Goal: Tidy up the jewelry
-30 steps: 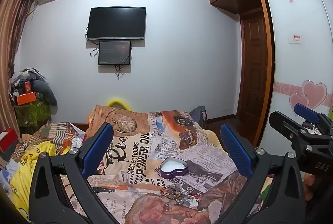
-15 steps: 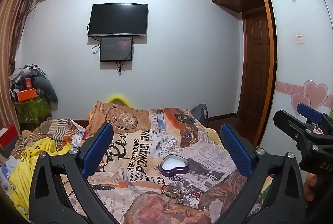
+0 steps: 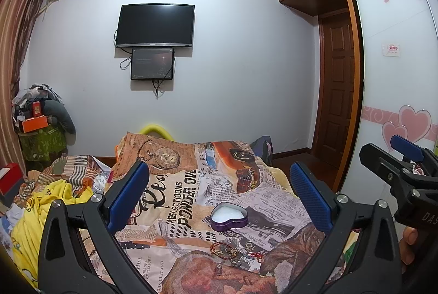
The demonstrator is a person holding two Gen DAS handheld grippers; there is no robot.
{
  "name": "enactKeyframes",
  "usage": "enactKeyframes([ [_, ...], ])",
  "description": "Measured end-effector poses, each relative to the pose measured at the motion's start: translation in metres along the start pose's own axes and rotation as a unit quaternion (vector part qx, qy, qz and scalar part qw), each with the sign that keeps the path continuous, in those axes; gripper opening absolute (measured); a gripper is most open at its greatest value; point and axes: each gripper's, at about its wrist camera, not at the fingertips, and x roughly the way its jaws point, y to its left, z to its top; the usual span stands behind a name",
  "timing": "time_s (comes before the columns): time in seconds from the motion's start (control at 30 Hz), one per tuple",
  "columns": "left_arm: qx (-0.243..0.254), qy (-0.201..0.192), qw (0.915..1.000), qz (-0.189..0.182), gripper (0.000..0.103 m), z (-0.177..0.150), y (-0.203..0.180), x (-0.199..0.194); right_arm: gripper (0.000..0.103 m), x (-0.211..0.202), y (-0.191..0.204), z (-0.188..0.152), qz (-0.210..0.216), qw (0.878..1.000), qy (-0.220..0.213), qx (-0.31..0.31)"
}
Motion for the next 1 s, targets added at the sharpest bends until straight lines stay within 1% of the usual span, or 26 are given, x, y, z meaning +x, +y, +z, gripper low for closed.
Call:
enactKeyframes([
  [1.0,0.000,0.002,1.0000,-0.001,0.103,-0.0006,-0.0029,-0.0008,0.103,0.0010,0.0013,-0.0027,0.007,1.000,0.003,0.000],
])
